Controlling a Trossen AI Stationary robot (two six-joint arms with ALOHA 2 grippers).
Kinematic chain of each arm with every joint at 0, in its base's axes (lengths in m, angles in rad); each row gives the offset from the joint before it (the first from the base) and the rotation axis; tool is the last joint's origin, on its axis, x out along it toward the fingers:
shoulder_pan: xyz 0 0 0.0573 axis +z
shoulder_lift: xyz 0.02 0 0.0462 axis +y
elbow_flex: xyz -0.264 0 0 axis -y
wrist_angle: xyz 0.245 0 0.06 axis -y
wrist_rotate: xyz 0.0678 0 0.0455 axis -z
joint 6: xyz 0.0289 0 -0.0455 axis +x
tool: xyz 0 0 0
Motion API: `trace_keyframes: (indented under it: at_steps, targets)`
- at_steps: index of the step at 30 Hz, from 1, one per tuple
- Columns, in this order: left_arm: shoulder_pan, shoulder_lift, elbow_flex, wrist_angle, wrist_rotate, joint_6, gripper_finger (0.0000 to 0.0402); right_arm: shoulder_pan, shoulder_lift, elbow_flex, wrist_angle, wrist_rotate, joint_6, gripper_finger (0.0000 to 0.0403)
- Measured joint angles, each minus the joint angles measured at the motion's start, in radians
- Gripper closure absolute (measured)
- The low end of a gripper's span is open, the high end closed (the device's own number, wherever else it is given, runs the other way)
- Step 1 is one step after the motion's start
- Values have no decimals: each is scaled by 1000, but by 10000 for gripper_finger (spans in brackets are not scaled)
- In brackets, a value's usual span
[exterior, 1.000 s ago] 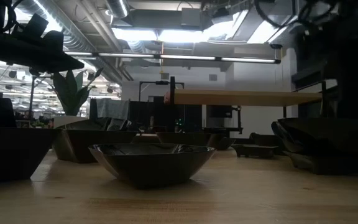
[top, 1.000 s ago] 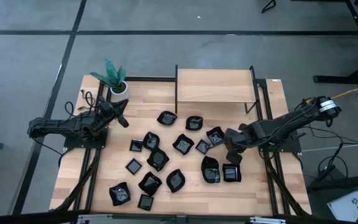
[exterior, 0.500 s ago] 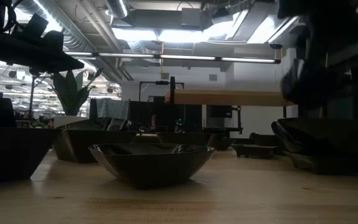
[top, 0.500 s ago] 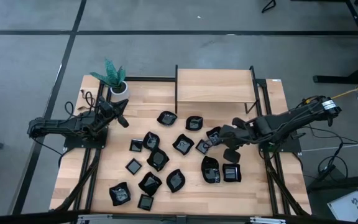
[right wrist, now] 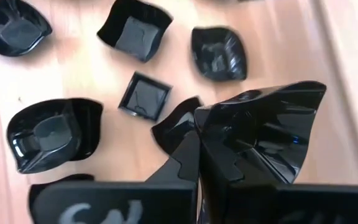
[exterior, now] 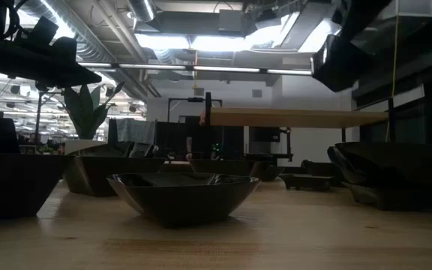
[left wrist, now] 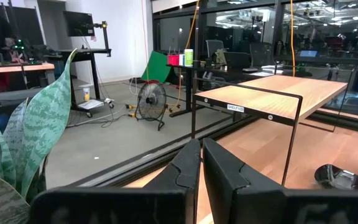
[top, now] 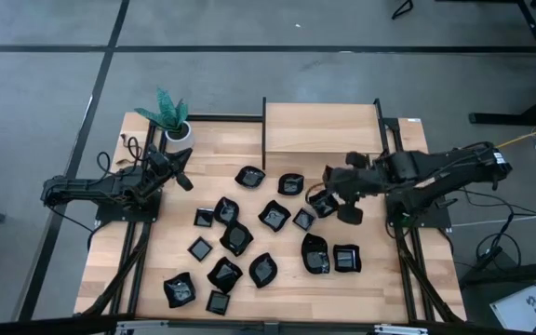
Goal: Pick & Place Mini shaped plates
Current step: Put the black distorted square plate on the shelf
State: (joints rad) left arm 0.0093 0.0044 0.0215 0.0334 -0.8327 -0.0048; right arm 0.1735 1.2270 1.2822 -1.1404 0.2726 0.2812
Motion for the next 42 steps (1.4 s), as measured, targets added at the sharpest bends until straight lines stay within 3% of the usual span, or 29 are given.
trace_keyframes:
  at_steps: [12,23,28,34,42]
  targets:
    - [0,0,0,0,0,0,386,-172,0,144,-16,121,-341,397]
    - [0,0,0,0,0,0,386,-350,0,170,-17,191,-542,397]
    - [0,0,0,0,0,0,386,-431,0,170,-17,278,-521,397]
    - [0,0,0,0,0,0,386,-516,0,170,-16,382,-352,397]
    - [0,0,0,0,0,0,386,-599,21,170,-11,390,-287,397]
